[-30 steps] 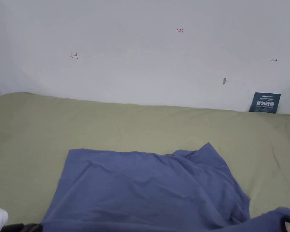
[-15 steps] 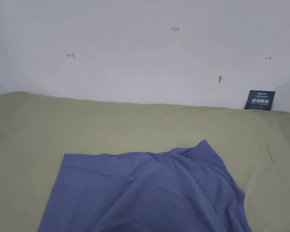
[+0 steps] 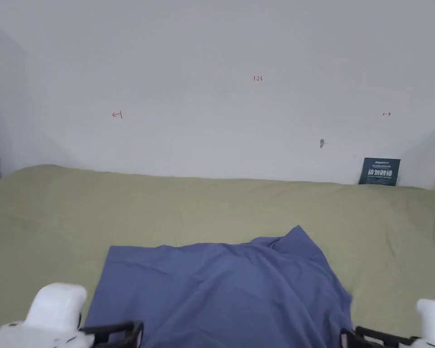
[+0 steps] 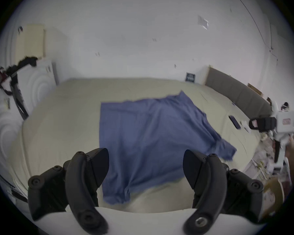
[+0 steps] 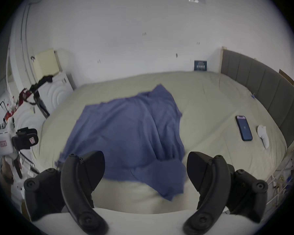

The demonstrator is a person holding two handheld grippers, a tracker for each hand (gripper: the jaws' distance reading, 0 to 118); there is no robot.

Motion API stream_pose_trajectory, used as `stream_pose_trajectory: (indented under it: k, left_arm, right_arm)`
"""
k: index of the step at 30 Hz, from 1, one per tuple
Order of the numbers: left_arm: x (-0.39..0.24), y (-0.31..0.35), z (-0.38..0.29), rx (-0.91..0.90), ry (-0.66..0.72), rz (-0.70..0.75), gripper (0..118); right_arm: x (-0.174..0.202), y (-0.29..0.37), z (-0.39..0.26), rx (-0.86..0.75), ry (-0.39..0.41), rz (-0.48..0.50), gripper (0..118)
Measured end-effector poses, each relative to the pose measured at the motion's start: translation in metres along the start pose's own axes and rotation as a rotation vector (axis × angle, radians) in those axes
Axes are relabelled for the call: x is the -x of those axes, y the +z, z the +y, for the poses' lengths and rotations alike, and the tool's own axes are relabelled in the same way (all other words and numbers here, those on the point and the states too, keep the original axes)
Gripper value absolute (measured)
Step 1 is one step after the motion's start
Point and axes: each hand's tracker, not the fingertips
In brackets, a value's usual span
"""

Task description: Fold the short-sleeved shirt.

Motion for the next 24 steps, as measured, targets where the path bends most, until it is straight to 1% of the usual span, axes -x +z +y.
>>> stream_pose_trajectory:
  k: [1,2,3,4,5,6,7,8,9,11,13,18,23,24]
  left_arm:
    - [-0.011,0.003,0.001,-0.025,-0.009,0.004,69]
    - [-0.021,0.008,-0.001,-0.07,-0.012,0.037,48]
    - [-0.032,0.013,-0.004,-0.091,0.013,0.058,15]
    - [-0.041,0.015,-0.01,-0.103,0.028,0.077,1]
    - [-0.049,0.018,-0.019,-0.104,0.046,0.089,1]
    - [-0.057,0.022,-0.029,-0.1,0.057,0.089,0]
    - [-0.064,0.025,-0.039,-0.095,0.059,0.102,0]
    - [-0.069,0.024,-0.051,-0.064,0.057,0.105,0]
    - [-0.074,0.024,-0.063,-0.027,0.058,0.116,0]
    - [-0.083,0.023,-0.085,0.019,0.045,0.154,0]
    - [-0.083,0.018,-0.098,0.081,0.069,0.149,0]
    - [-0.081,0.015,-0.107,0.101,0.082,0.155,0]
    - [-0.065,0.009,-0.094,0.083,0.085,0.152,0]
    - [-0.053,0.004,-0.091,0.073,0.097,0.14,14]
  right_arm:
    - [0.007,0.002,-0.003,0.0,0.016,0.001,79]
    - [0.014,0.005,-0.007,-0.024,0.025,-0.013,63]
    - [0.021,0.01,-0.014,-0.052,0.04,-0.03,40]
    - [0.027,0.013,-0.021,-0.068,0.055,-0.052,20]
    - [0.032,0.015,-0.03,-0.065,0.073,-0.062,7]
    - [0.037,0.017,-0.039,-0.052,0.107,-0.079,2]
    - [0.042,0.018,-0.048,-0.037,0.134,-0.102,1]
    - [0.045,0.019,-0.059,-0.029,0.153,-0.135,1]
    - [0.046,0.016,-0.07,-0.02,0.159,-0.133,1]
    - [0.047,0.015,-0.086,0.004,0.139,-0.12,1]
    - [0.048,0.012,-0.096,0.048,0.122,-0.106,1]
    - [0.053,0.008,-0.099,0.032,0.156,-0.123,1]
    - [0.05,0.003,-0.089,0.007,0.143,-0.092,1]
    - [0.047,0.003,-0.088,0.005,0.142,-0.089,1]
